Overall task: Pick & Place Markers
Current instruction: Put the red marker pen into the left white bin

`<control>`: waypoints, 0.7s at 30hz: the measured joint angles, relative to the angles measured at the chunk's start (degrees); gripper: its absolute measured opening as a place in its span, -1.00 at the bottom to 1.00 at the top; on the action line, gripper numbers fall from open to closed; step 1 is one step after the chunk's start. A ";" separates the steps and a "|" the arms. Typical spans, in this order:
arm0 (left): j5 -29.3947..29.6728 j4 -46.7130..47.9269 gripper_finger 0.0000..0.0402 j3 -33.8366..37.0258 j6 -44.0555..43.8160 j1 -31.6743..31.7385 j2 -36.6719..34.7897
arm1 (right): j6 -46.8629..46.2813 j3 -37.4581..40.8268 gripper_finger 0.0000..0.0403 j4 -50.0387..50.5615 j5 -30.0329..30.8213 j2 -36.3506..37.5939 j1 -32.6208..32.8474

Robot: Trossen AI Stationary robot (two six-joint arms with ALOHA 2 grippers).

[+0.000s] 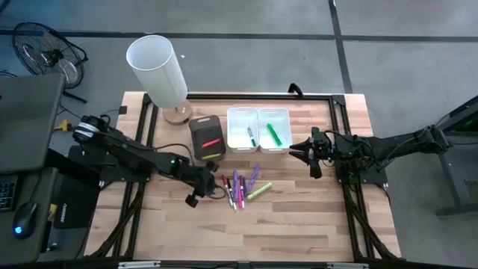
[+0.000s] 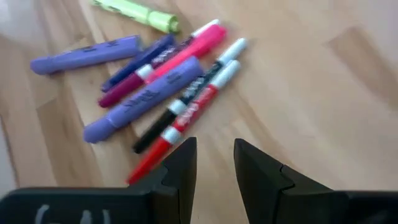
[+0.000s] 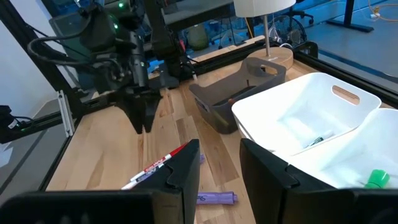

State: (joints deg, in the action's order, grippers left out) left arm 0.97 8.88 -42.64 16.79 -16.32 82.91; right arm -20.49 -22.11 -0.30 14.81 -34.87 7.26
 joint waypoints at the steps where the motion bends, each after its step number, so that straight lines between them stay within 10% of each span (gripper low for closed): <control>1: -0.02 0.05 -0.48 -0.57 1.46 0.48 0.88 | 0.00 0.00 -0.49 0.01 0.02 0.00 -0.01; 21: 1.37 4.80 -0.41 -8.77 17.68 3.26 11.85 | 0.00 0.00 -0.49 -0.36 0.02 0.02 0.00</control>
State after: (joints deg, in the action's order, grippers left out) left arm 2.34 13.67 -51.42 34.47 -13.07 94.77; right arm -20.49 -22.11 -0.65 14.83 -34.85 7.26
